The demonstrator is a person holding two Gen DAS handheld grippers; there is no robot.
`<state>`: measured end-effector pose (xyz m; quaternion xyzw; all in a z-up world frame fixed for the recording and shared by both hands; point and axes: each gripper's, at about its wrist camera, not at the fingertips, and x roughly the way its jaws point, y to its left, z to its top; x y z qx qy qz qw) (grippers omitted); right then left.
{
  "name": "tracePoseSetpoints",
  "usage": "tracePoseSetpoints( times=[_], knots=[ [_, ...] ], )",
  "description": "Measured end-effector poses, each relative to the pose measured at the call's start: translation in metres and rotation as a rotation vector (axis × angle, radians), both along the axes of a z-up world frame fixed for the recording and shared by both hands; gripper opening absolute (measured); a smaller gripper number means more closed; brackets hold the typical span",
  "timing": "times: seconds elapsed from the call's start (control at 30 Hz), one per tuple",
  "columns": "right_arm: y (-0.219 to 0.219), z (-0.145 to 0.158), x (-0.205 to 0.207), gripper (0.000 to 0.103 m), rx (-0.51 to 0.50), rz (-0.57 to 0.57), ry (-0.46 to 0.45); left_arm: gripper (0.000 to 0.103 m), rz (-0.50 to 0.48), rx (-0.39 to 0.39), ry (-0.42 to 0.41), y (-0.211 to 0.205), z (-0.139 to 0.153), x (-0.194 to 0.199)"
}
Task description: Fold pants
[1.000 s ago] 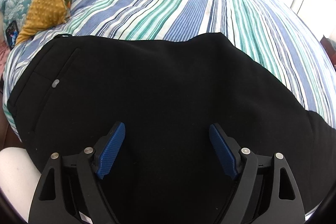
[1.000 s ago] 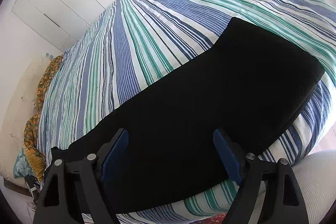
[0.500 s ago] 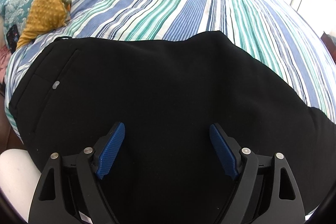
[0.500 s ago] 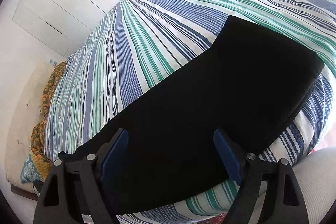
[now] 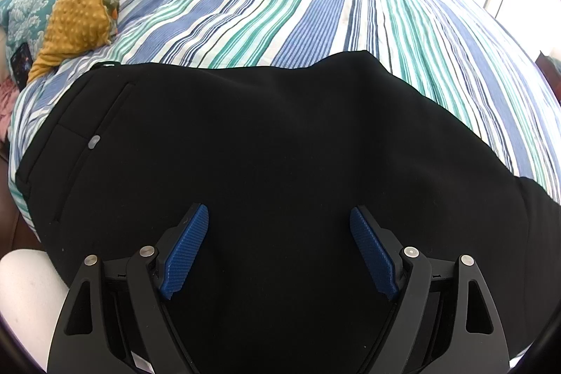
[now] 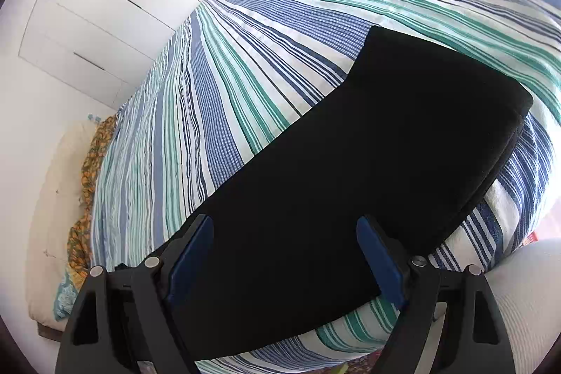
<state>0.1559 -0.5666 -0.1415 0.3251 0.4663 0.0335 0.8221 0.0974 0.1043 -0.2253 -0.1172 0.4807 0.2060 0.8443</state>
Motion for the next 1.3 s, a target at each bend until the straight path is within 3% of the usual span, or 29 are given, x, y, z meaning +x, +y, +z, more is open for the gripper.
tracePoseSetpoints(
  times=[0.13, 0.33, 0.47, 0.57, 0.73, 0.93, 1.03, 1.2, 1.3],
  knots=[
    [-0.035, 0.006, 0.015, 0.083, 0.038, -0.026, 0.050, 0.084, -0.001, -0.003, 0.000, 0.000, 0.000, 0.000],
    [-0.129, 0.052, 0.024, 0.083, -0.125, -0.181, 0.007, 0.085, 0.001, 0.006, 0.003, -0.001, -0.001, 0.001],
    [-0.177, 0.060, 0.010, 0.083, -0.028, -0.246, -0.019, 0.085, 0.004, 0.017, 0.007, -0.002, -0.002, 0.002],
    [-0.178, 0.042, 0.004, 0.083, 0.105, -0.156, 0.029, 0.085, 0.004, 0.023, 0.007, -0.003, -0.002, 0.002],
    [-0.159, 0.022, -0.026, 0.083, 0.277, -0.148, 0.044, 0.086, 0.006, 0.026, 0.007, -0.003, -0.003, 0.002],
    [-0.152, 0.003, -0.010, 0.083, 0.244, -0.115, 0.085, 0.086, 0.002, 0.023, 0.005, -0.003, -0.002, 0.000],
    [-0.150, -0.009, -0.004, 0.083, 0.300, -0.115, 0.131, 0.086, 0.000, 0.026, 0.005, -0.003, -0.003, 0.000],
    [-0.142, -0.005, -0.004, 0.083, 0.336, -0.060, 0.088, 0.088, 0.005, 0.032, 0.009, -0.005, -0.005, 0.002],
    [-0.145, -0.016, -0.003, 0.083, 0.412, -0.045, 0.109, 0.089, 0.005, 0.033, 0.008, -0.005, -0.005, 0.002]
  ],
)
